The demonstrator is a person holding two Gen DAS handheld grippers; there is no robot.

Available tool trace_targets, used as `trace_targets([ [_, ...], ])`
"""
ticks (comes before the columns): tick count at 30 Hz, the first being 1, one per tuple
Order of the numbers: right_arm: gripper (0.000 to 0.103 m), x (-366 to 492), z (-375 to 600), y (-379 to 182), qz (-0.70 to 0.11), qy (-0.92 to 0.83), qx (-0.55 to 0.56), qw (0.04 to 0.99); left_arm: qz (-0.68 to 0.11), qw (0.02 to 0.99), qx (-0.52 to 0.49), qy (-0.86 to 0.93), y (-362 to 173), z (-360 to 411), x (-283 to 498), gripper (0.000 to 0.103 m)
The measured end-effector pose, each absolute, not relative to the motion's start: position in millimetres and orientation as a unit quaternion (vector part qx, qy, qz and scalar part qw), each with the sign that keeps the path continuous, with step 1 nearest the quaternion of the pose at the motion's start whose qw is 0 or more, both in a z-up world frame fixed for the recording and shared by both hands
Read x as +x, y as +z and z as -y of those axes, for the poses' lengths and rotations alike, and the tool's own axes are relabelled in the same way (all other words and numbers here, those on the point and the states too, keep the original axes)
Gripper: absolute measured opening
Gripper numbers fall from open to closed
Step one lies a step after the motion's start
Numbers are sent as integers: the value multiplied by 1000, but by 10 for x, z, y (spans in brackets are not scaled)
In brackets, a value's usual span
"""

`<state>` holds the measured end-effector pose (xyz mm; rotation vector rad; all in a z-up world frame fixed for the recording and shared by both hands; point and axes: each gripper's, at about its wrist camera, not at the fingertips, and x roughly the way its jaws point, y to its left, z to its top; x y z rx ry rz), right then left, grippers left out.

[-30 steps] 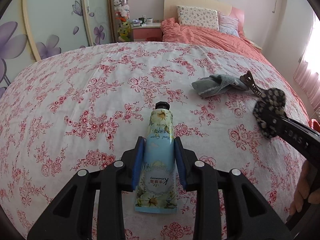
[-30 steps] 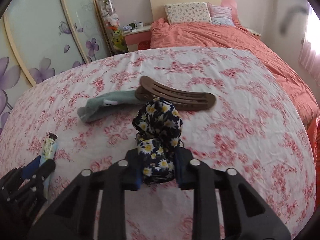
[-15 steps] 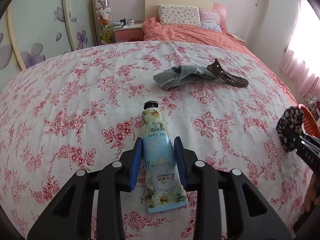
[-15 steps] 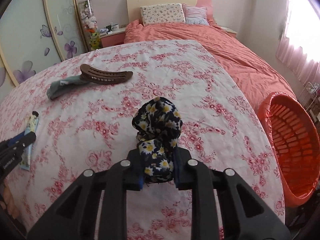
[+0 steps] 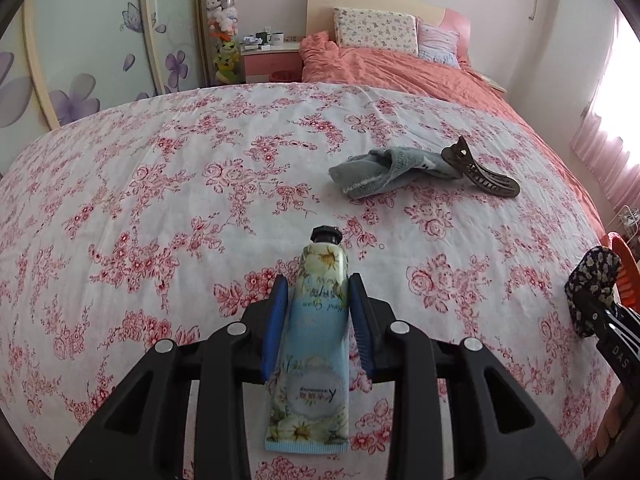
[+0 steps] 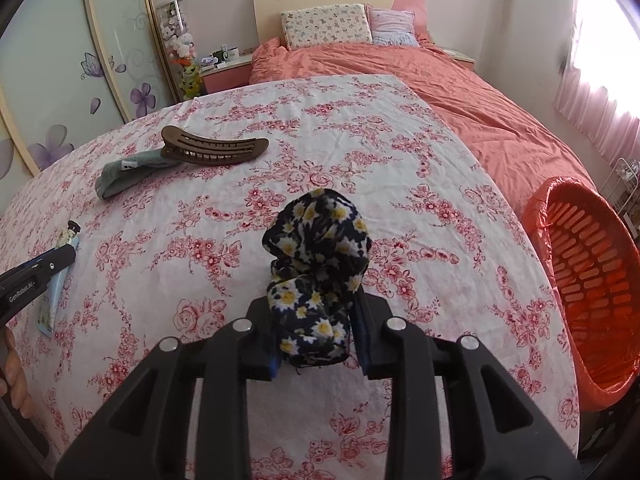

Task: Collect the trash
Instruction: 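Carry the tube and scrunchie to the orange basket and open both tools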

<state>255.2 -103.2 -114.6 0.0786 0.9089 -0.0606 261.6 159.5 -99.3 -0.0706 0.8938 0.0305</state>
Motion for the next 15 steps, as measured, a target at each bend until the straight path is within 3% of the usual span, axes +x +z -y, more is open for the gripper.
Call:
trace_targets([
  [15, 30, 2554, 1044, -1148, -439, -29, 40, 897, -426, 905, -16, -10, -1003, -1522, 2412, 28],
])
